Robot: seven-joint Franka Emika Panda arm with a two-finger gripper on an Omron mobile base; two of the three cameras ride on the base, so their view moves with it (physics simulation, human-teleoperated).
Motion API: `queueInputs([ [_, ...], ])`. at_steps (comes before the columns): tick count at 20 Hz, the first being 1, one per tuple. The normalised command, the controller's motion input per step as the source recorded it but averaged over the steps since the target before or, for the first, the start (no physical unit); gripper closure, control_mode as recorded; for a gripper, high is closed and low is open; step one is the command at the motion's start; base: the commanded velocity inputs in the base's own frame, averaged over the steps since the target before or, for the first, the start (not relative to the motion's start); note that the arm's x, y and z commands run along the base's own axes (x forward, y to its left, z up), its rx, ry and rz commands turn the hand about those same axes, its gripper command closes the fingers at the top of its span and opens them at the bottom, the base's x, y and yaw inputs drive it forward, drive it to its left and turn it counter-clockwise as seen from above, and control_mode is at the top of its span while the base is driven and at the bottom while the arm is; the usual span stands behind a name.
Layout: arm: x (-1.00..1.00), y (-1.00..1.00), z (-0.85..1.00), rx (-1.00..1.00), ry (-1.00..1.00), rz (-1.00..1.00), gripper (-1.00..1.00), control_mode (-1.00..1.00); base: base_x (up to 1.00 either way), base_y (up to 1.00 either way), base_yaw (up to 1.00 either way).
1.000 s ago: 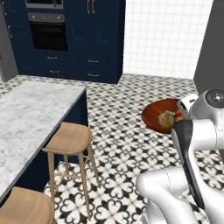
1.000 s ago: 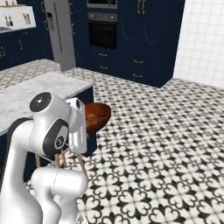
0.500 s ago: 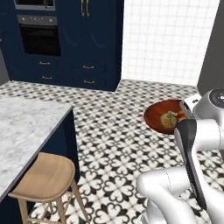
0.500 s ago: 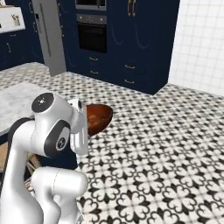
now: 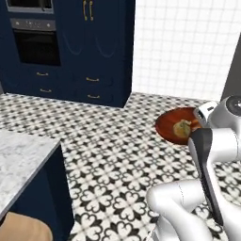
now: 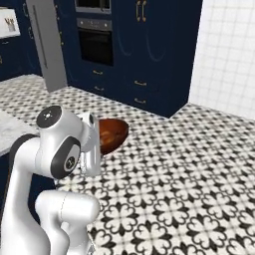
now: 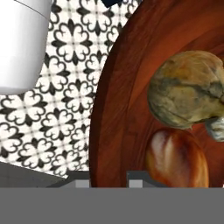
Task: Pick the chicken drumstick and onion from their plates and place them in the bowl. Then put the bowl in the fridge.
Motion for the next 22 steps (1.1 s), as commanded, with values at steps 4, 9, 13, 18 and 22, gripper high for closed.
queueInputs([
  [4, 0.00, 0.00, 0.00, 0.00, 0.00, 0.00, 1.00, 1.00, 1.00, -0.03, 0.19],
  [9, 0.00, 0.00, 0.00, 0.00, 0.00, 0.00, 1.00, 1.00, 1.00, 0.00, 0.36],
  [13, 0.00, 0.00, 0.00, 0.00, 0.00, 0.00, 1.00, 1.00, 1.00, 0.00, 0.48],
  [18, 0.00, 0.00, 0.00, 0.00, 0.00, 0.00, 1.00, 1.00, 1.00, 0.00, 0.49],
  [22, 0.00, 0.00, 0.00, 0.00, 0.00, 0.00, 1.00, 1.00, 1.00, 0.00, 0.43],
])
